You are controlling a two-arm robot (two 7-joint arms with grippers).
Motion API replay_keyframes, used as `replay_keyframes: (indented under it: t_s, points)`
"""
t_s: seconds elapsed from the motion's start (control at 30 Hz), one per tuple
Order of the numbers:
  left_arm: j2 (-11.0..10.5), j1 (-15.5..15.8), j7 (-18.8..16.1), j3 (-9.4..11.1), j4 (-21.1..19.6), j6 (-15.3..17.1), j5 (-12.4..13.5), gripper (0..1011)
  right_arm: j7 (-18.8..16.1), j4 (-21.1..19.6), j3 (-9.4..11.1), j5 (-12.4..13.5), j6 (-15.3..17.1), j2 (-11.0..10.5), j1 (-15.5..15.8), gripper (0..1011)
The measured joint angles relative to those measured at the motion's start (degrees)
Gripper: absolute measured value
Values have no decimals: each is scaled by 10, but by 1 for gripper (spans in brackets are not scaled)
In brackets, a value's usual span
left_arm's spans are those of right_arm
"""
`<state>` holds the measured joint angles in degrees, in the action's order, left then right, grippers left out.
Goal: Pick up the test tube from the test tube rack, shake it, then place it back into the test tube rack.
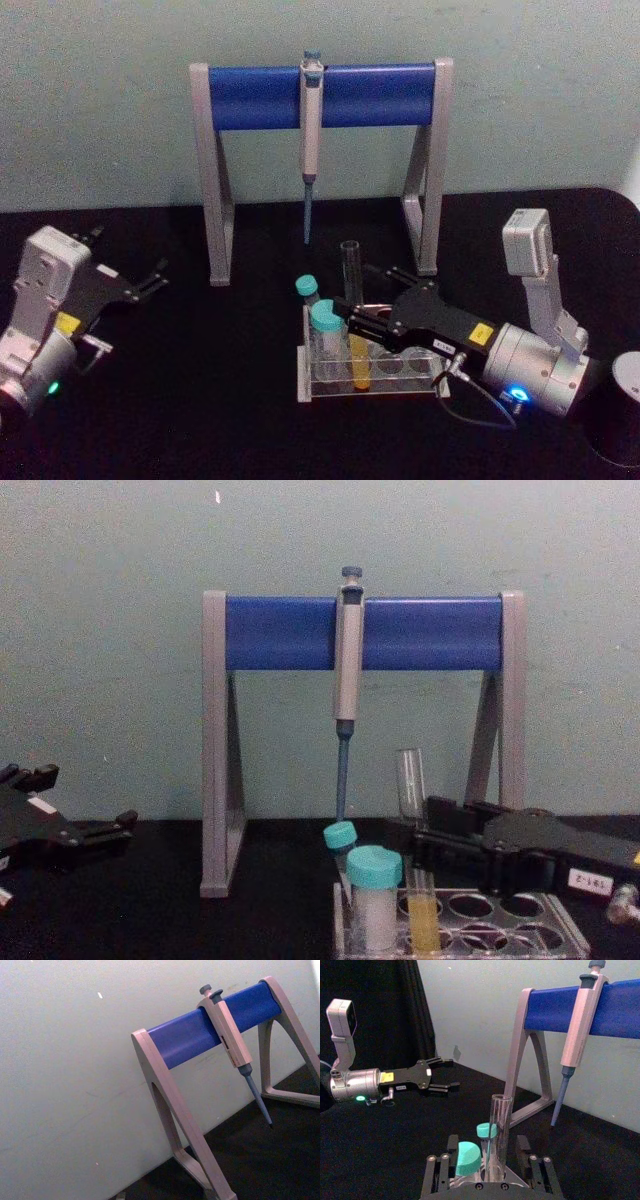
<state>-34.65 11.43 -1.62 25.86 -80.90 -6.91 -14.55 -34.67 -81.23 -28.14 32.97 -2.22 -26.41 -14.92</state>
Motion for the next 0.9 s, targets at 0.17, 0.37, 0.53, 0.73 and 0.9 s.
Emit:
replay_keyframes:
  t_s: [0.17,0.37,0.53,0.73,0.9]
  points:
    - [0,0,0,0,0,0,0,1001,0,0,0,0,0,0,0,870]
    - [0,0,0,0,0,0,0,1001,0,0,0,0,0,0,0,1000]
    - [0,0,0,0,0,0,0,1001,0,0,0,0,0,0,0,1000]
    - [0,0,0,0,0,0,0,1001,0,-3,2,0,-2,0,0,1000]
    - [0,0,0,0,0,0,0,1001,7,-23,13,-3,-21,-2,6,1000]
